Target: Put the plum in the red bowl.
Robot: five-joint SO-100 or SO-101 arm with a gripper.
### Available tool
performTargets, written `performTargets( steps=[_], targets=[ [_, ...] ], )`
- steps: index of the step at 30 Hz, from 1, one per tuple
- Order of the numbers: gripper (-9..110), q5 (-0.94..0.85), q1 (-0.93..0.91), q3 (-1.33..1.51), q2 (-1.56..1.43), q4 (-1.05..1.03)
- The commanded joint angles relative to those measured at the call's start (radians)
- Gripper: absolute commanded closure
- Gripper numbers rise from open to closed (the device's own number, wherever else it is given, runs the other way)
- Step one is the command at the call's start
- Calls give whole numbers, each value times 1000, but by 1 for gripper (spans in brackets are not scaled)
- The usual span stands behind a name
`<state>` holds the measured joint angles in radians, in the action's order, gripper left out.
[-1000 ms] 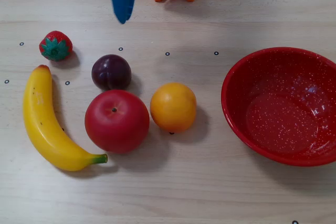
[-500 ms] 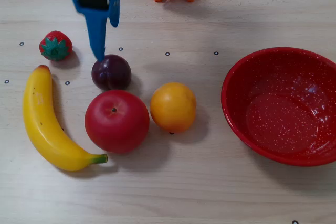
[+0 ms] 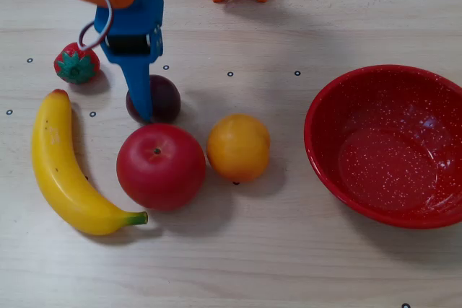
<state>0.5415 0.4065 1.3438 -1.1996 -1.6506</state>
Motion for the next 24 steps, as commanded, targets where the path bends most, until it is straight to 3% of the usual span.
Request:
performTargets(
  steps=[1, 24],
  targets=[
    [54, 37, 15, -91, -15, -21],
    [54, 97, -17, -216, 235, 80]
  ],
)
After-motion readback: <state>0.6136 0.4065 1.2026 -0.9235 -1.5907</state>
